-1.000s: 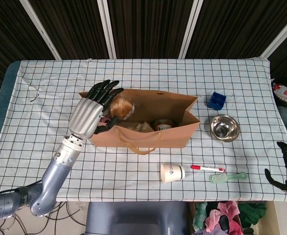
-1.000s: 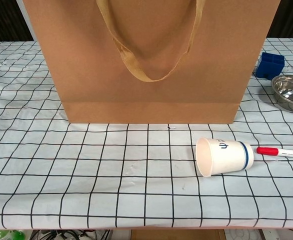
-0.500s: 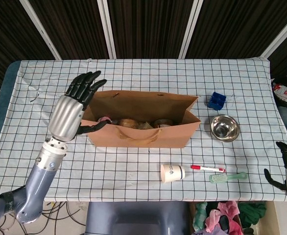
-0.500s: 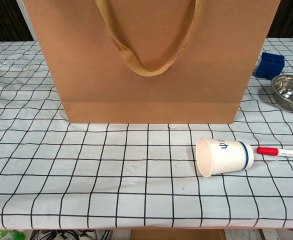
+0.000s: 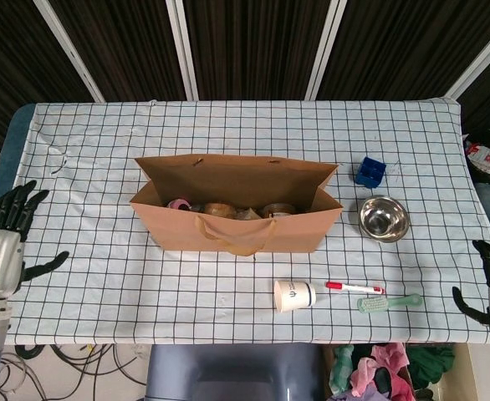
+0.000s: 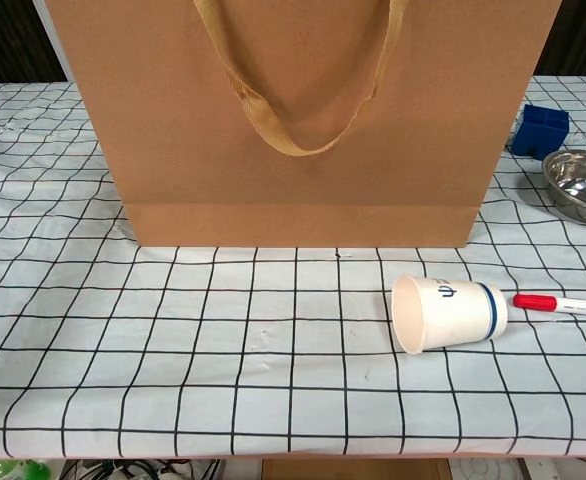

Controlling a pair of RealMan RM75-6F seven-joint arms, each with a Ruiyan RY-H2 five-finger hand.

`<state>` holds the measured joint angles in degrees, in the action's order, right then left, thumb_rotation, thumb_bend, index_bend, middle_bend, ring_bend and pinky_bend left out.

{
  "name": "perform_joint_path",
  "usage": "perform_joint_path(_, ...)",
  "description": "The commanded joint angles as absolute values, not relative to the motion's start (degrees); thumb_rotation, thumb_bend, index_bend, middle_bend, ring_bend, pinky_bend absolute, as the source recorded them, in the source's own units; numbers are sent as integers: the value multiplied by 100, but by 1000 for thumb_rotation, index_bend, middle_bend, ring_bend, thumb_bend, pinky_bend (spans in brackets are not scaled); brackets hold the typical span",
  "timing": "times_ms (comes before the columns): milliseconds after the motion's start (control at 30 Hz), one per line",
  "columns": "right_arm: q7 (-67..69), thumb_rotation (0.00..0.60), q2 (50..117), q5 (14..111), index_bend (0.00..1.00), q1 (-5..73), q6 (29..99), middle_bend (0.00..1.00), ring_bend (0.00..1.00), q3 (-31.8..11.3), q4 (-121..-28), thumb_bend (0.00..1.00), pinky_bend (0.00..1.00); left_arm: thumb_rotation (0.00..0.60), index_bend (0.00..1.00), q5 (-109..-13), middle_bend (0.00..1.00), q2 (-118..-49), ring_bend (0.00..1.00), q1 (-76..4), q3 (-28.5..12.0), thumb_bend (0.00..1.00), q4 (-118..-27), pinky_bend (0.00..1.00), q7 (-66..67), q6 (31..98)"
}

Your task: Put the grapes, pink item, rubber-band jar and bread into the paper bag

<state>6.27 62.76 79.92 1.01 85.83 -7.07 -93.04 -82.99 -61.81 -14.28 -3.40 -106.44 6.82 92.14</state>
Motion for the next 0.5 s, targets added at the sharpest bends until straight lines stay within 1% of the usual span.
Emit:
perform_joint_path(33, 586, 600, 6298, 8078, 108, 105, 8629, 87, 197, -691, -9239, 306, 327, 600, 106, -8222, 22, -6219, 0, -988, 117, 10, -9898, 63, -36, 9085)
perform_joint_path(133, 545, 600, 6311, 8132, 106, 109, 8652, 87, 197, -674, -9209, 305, 324, 600, 106, -8289, 20, -6245, 0, -866, 223, 10, -9595, 49, -353, 9050)
perform_joint_path(267, 516, 600, 6316, 8165, 107, 119, 8644, 87, 197, -656, -9197, 305, 322, 600, 106, -8462, 19, -6273, 0, -695, 291, 10, -9270, 37, -709, 9170)
perform_joint_path(500, 431, 600, 6315, 8174, 107, 124, 8659, 87, 197, -654, -9241, 305, 322, 600, 106, -8456, 19, -6217, 0, -669, 217, 11, -9179, 34, -942, 9046)
